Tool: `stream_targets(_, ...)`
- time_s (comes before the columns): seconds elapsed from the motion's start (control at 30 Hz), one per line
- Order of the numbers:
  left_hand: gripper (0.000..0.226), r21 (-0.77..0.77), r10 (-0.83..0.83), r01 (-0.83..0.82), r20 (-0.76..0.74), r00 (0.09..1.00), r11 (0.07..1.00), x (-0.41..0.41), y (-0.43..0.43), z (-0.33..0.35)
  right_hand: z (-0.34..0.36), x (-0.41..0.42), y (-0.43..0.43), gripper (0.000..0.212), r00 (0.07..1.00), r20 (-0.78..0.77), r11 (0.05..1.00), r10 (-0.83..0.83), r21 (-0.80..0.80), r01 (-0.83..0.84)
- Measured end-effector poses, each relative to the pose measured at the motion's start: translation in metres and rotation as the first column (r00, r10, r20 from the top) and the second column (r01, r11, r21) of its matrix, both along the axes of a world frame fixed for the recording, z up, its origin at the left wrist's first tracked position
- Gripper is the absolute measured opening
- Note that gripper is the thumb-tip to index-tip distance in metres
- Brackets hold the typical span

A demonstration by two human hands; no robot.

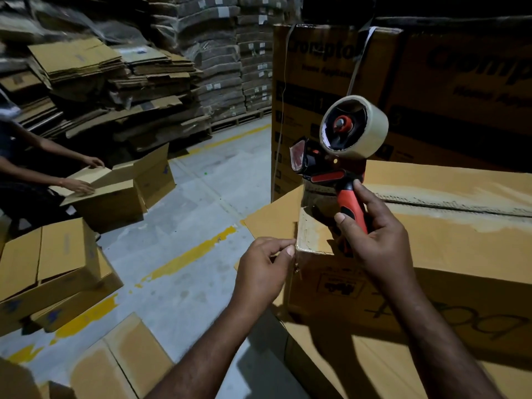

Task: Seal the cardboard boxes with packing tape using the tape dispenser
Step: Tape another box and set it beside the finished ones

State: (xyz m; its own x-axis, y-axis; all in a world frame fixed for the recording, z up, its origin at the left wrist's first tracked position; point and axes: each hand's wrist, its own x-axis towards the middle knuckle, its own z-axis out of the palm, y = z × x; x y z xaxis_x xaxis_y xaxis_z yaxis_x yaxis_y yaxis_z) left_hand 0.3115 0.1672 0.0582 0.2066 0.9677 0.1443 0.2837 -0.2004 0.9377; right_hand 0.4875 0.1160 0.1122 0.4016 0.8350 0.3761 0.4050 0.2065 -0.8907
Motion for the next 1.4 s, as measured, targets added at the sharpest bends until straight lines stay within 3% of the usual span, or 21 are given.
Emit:
stream_targets(0.1,0.025,0.363,0.032,0.151,-0.453,0.891,0.919,-0.002,-0.006,0.011,0.000,-0.001,-0.001,0.060,1.000,0.018,1.000,-0.012,-0.002,0.012)
stream_targets(0.17,0.028,0.321,-0.017,0.296,-0.651,0.759,0.900,-0.002,-0.012,0.027,0.002,-0.002,-0.001,0.060,1.000,0.023,1.000,-0.020,0.000,0.020)
stream_targets(0.23,0.036,0.161,-0.107,0.312,-0.714,0.692,0.936,-0.006,-0.007,0.040,0.003,-0.004,-0.001,0.060,0.999,0.023,1.000,-0.022,-0.004,0.022)
stream_targets(0.27,0.040,0.102,-0.130,0.282,-0.706,0.696,0.954,-0.009,-0.001,0.044,0.002,-0.004,-0.001,0.060,1.000,0.012,1.000,-0.021,-0.006,0.021)
stream_targets(0.3,0.045,0.092,-0.102,0.209,-0.645,0.757,0.974,-0.011,0.006,0.047,0.002,-0.005,-0.002,0.059,1.000,-0.001,1.000,-0.020,-0.009,0.020)
stream_targets(0.4,0.055,0.129,0.042,-0.011,-0.242,0.969,0.992,0.000,0.013,0.058,0.000,-0.007,-0.005,0.059,0.999,-0.030,1.000,-0.014,-0.001,0.014)
stream_targets(0.43,0.057,0.096,-0.019,0.033,-0.138,0.990,0.995,0.010,0.013,0.060,0.000,-0.007,-0.005,0.059,0.999,-0.042,1.000,-0.018,0.005,0.019)
stream_targets(0.5,0.062,0.035,-0.198,0.202,-0.079,0.977,0.979,0.033,0.014,0.057,-0.001,-0.006,-0.005,0.059,0.997,-0.072,0.999,-0.038,0.018,0.040)
stream_targets(0.63,0.074,0.019,-0.287,0.302,-0.261,0.922,0.953,0.055,0.028,0.037,0.000,-0.001,-0.003,0.060,0.989,-0.109,0.994,-0.096,0.043,0.101)
stream_targets(0.8,0.086,-0.039,-0.282,0.282,-0.279,0.918,0.959,0.058,0.044,0.033,0.004,0.000,-0.004,0.059,0.959,-0.273,0.995,-0.081,0.027,0.092)
stream_targets(0.93,0.072,-0.125,-0.264,0.238,-0.284,0.922,0.963,0.065,0.073,0.053,0.004,0.001,-0.002,0.060,0.964,-0.251,0.995,-0.090,0.005,0.095)
stream_targets(1.1,0.016,-0.194,-0.302,0.251,-0.306,0.903,0.948,0.077,0.113,0.059,0.003,-0.002,0.001,0.060,0.973,-0.208,0.995,-0.098,-0.010,0.098)
stream_targets(1.2,0.025,-0.245,-0.331,0.269,-0.266,0.905,0.932,0.084,0.135,0.056,0.001,-0.002,-0.001,0.060,0.974,-0.201,0.995,-0.103,-0.007,0.104)
stream_targets(1.3,0.026,-0.184,-0.332,0.277,-0.467,0.820,0.943,0.087,0.152,0.050,0.002,-0.004,-0.004,0.062,0.968,-0.224,0.994,-0.113,-0.014,0.113)
stream_targets(1.37,0.052,0.009,-0.105,0.148,-0.658,0.746,0.989,0.086,0.162,0.048,0.004,-0.006,-0.005,0.062,0.958,-0.260,0.993,-0.118,-0.025,0.116)
stream_targets(1.4,0.064,0.129,0.036,0.067,-0.662,0.749,0.989,0.085,0.163,0.050,0.005,-0.007,-0.006,0.062,0.951,-0.284,0.993,-0.120,-0.031,0.116)
